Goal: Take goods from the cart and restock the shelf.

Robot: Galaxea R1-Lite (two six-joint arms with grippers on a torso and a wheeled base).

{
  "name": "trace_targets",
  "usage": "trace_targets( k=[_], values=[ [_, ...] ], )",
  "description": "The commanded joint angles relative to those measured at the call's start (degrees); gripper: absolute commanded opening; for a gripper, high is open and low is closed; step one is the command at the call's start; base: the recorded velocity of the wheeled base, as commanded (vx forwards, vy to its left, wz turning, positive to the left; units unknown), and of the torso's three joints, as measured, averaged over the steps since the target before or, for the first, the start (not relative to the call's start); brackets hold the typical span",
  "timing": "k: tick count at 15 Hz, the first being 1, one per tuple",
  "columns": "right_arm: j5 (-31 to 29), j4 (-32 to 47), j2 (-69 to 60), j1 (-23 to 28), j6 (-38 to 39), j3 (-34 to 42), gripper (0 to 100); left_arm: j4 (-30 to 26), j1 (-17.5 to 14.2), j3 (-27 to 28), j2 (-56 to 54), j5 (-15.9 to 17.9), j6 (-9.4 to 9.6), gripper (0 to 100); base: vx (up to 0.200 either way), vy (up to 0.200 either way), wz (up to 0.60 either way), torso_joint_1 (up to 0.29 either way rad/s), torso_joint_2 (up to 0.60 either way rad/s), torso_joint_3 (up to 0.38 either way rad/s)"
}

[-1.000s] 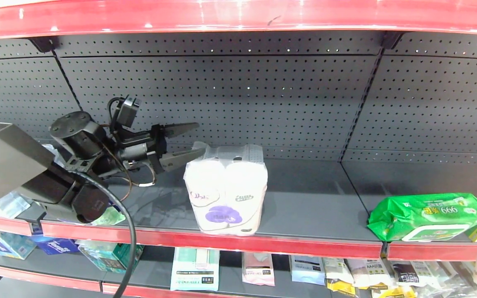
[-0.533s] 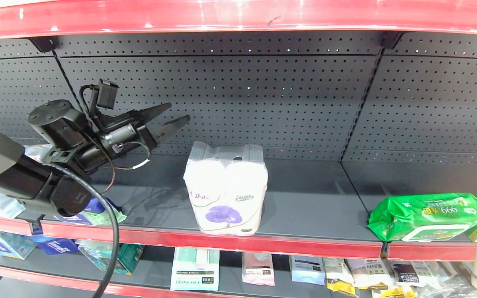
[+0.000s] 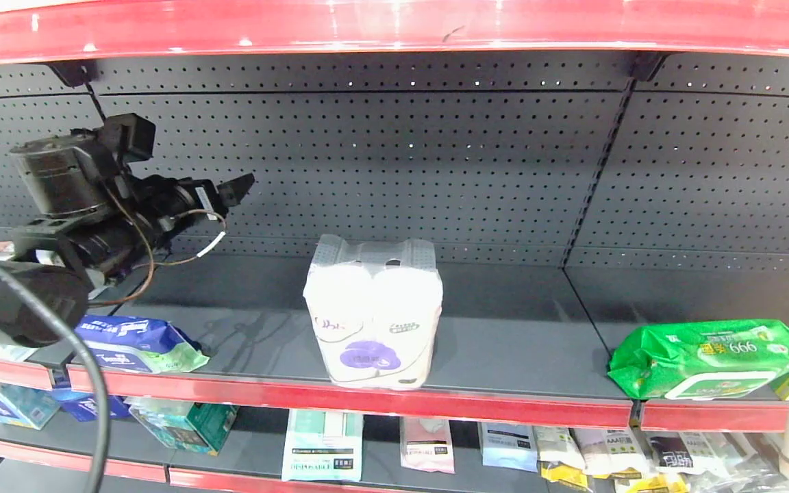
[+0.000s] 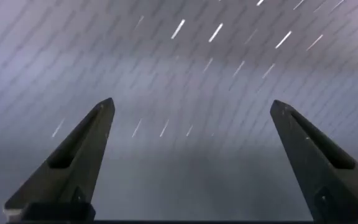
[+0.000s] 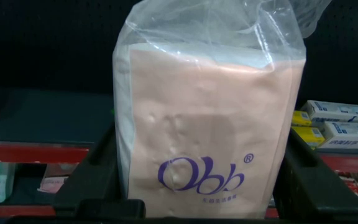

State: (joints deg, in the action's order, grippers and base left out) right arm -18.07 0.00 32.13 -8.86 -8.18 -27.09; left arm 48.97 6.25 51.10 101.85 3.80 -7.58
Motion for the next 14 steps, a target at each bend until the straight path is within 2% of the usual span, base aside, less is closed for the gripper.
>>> trace_targets(
  k=[1, 2, 3, 6, 7, 8, 10, 11, 13, 14],
  values=[
    [0.1, 0.0, -0.6, -0.1, 0.0, -0.1, 0, -24.7, 0.1, -2.0, -19.9, -2.8, 1.34, 100, 0.0, 0.0, 0.0, 0.0, 0.0, 0.0],
    [0.3, 0.0, -0.7, -0.2, 0.0, -0.1, 0, -28.1, 0.0, -3.6, -23.7, -1.9, 1.87, 100, 0.0, 0.0, 0.0, 0.0, 0.0, 0.0],
    [0.4, 0.0, -0.7, -0.3, 0.0, 0.0, 0, -28.3, 0.0, -7.2, -27.8, -1.6, 3.01, 100, 0.0, 0.0, 0.0, 0.0, 0.0, 0.0],
    [2.4, 0.0, -0.6, -0.5, 0.0, 0.6, 0, -28.7, 0.1, -21.1, -41.4, 1.0, 9.08, 100, 0.0, 0.0, 0.0, 0.0, 0.0, 0.0],
    [2.9, 0.0, -0.5, -0.5, 0.0, 0.7, 0, -28.8, 0.1, -24.2, -44.4, 1.6, 10.04, 100, 0.0, 0.0, 0.0, 0.0, 0.0, 0.0],
    [3.9, 0.0, -0.3, -0.5, 0.0, 0.7, 0, -29.4, 0.1, -29.5, -50.2, 2.5, 11.19, 100, 0.0, 0.0, 0.0, 0.0, 0.0, 0.0],
    [4.4, 0.0, 0.0, -0.5, -0.1, 0.6, 0, -33.7, 0.2, -33.6, -58.3, 3.4, 12.59, 100, 0.0, 0.0, 0.0, 0.0, 0.0, 0.0],
    [4.4, 0.0, 0.3, -0.5, 0.0, 0.5, 0, -37.5, 0.3, -34.3, -63.2, 4.5, 13.3, 100, 0.0, 0.0, 0.0, 0.0, 0.0, 0.0],
    [5.5, 0.0, 0.8, -1.0, -0.3, 0.7, 0, -54.2, 0.4, -32.6, -79.7, 11.1, 13.73, 100, 0.0, 0.0, 0.0, 0.0, 0.0, 0.0],
    [6.4, 0.0, 0.7, -1.0, -0.5, 0.7, 0, -60.1, 0.6, -31.9, -85.6, 12.9, 13.73, 100, 0.0, 0.0, 0.0, 0.0, 0.0, 0.0]
  ],
)
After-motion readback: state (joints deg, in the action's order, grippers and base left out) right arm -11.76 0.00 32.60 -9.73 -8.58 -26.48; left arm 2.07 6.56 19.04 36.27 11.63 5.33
